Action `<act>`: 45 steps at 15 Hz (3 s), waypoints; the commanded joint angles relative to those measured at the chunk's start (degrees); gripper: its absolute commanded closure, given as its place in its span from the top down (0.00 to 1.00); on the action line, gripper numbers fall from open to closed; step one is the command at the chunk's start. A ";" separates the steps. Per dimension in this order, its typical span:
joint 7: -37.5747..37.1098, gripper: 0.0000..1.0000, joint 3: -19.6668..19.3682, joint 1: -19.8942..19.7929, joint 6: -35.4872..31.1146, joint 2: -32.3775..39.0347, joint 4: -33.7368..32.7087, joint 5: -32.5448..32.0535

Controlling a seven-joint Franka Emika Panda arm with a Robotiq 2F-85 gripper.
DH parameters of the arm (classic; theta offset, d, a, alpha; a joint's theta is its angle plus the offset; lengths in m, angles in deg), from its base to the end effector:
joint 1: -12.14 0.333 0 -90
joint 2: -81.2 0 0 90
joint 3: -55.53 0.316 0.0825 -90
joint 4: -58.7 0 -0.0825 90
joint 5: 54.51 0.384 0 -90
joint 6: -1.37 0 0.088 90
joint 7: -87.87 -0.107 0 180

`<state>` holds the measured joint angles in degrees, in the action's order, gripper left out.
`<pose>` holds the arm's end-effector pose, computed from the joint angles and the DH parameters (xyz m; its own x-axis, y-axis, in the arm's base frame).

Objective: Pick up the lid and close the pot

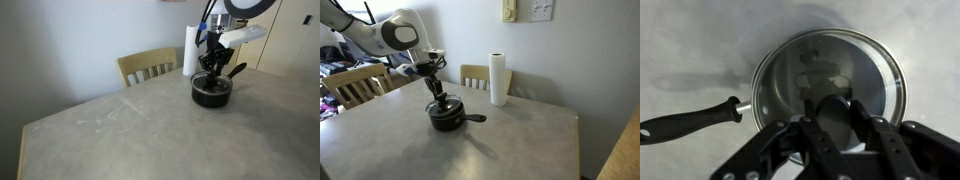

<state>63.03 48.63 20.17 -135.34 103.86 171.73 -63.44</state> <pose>0.6151 0.0135 0.2721 0.9567 -0.2818 0.0730 -0.2895 -0.9474 0.1363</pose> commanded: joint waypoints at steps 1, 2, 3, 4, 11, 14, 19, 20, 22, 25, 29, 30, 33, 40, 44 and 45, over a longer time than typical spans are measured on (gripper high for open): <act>-2.09 0.14 -0.79 -0.61 -3.31 -3.01 4.44 -1.30; -2.46 0.14 -1.09 -0.67 -4.04 -3.33 4.94 -1.36; -2.87 0.14 -1.40 -0.66 -4.58 -3.63 5.35 -1.52; -3.11 0.14 -1.71 -0.70 -5.12 -3.85 5.71 -1.66; -2.53 0.14 -2.09 -1.23 -6.75 -4.32 5.84 -0.71; -2.41 0.14 -1.95 -1.39 -6.97 -4.22 5.63 -0.31; -2.33 0.14 -1.35 -1.75 -10.78 -4.01 8.11 1.50; -2.36 0.14 -1.35 -1.77 -11.89 -4.03 9.10 1.96; -2.42 0.14 -1.55 -1.58 -14.14 -4.00 10.88 2.35; -1.87 0.14 -1.32 -1.68 -17.44 -3.95 12.72 3.71; -0.85 0.65 -0.25 -1.67 -18.02 -4.24 13.38 6.21; -0.48 0.71 0.10 -1.14 -17.05 -4.59 13.41 6.20; -1.13 0.92 0.30 1.39 -12.10 -7.58 12.86 2.73; -12.82 1.00 3.29 5.79 8.72 -15.48 6.40 -12.30; -14.39 1.00 8.72 5.19 16.50 -16.47 2.70 -10.66; -14.26 1.00 8.68 4.17 14.08 -16.75 3.94 -11.53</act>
<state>48.86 55.40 26.24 -121.40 87.10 175.74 -74.77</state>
